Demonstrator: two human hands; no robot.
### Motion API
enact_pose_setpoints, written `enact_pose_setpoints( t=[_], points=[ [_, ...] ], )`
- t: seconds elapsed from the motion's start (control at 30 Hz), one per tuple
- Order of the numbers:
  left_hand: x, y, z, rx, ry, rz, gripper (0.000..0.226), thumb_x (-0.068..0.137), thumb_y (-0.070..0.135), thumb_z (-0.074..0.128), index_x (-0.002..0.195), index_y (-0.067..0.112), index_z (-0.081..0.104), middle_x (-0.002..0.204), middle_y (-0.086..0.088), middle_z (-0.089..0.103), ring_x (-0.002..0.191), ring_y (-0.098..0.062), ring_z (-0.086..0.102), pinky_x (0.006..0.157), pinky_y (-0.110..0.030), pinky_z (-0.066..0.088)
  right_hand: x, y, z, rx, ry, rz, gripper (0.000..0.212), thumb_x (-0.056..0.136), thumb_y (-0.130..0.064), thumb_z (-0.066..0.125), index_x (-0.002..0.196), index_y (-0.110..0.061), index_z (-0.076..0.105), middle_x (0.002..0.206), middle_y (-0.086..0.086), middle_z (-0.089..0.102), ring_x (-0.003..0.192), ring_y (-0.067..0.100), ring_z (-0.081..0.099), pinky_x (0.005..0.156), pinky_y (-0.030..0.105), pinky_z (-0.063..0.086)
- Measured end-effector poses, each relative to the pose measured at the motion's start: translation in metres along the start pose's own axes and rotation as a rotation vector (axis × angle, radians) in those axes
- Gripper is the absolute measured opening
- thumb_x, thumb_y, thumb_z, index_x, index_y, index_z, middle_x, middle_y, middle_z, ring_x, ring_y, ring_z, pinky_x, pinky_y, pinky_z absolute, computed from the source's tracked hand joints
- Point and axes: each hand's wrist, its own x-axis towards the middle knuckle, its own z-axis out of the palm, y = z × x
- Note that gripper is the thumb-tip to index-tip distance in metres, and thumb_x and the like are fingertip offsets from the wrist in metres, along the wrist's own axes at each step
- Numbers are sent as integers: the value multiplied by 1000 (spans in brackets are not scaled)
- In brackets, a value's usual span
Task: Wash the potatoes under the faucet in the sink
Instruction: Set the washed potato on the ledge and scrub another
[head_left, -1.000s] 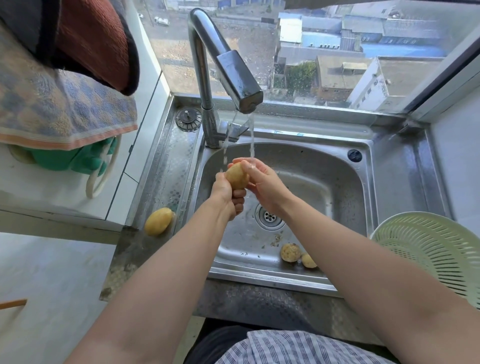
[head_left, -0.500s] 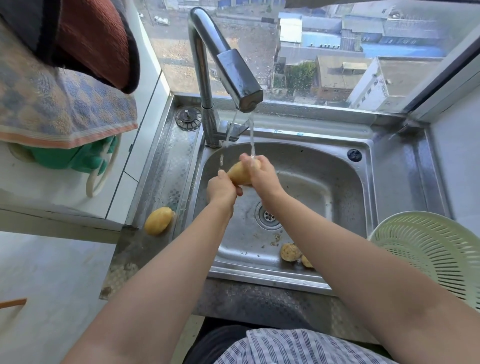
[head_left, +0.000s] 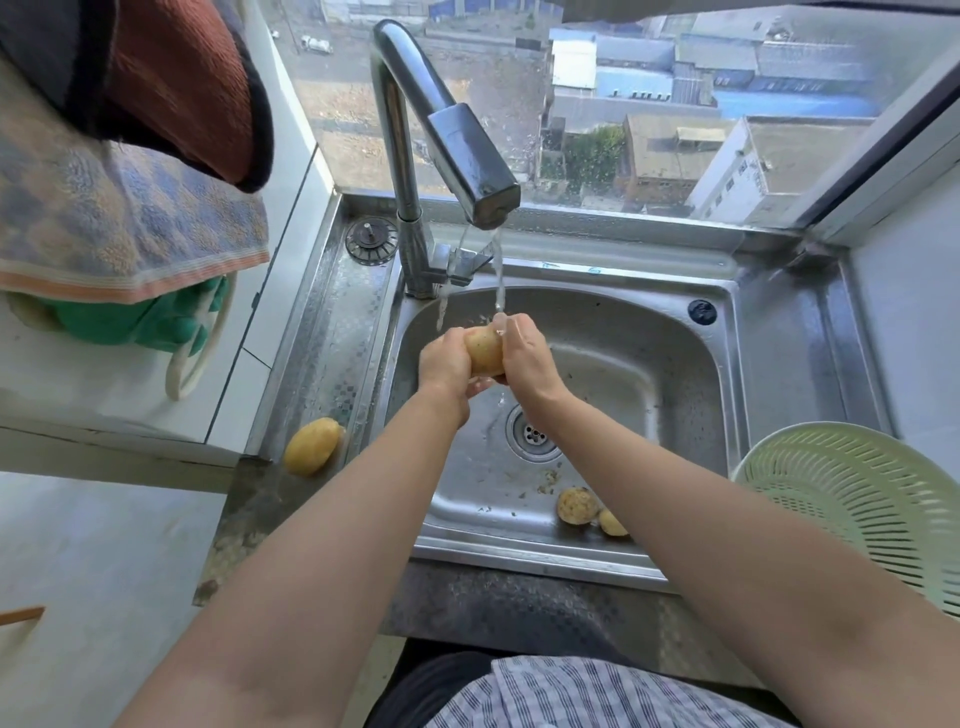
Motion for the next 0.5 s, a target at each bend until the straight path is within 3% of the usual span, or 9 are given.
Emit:
enact_pose_setpoints(
  t=[0.1,0.2,0.27,0.37,0.5],
  points=[
    [0,0,-5,-9,-51,-51,29,94,44,43,105,24,60,120,-10,61,104,-26,61,84,-44,55,1,-3,0,61,16,-23,16,100,-22,37,98,-9,47,87,1,46,75,12,46,65,26,41],
    [-4,-6,-1,30,-186,13,52,91,60,42,125,22,53,116,-10,64,99,-26,66,79,-44,59,4,-4,-1,102,36,-1,16,100,-22,37,102,-10,46,90,3,50,78,14,51,65,26,44],
    [-5,-7,2,29,-158,80,43,95,47,44,119,13,56,114,-15,65,95,-28,68,73,-41,60,4,-3,-2,98,39,-1,16,100,-22,36,103,-9,46,89,2,50,79,15,52,65,26,45],
    [2,-2,1,5,-17,66,36,99,29,36,107,4,60,113,-25,63,92,-32,64,75,-43,59,3,0,-3,115,63,7,16,101,-19,35,104,-8,46,87,0,47,76,11,47,63,24,42],
    [-4,-6,-2,123,-98,98,48,99,50,33,114,12,59,107,-12,66,91,-24,67,79,-42,57,4,5,-4,139,84,29,19,101,-22,33,107,-9,46,89,1,48,78,12,48,65,25,42]
  ],
)
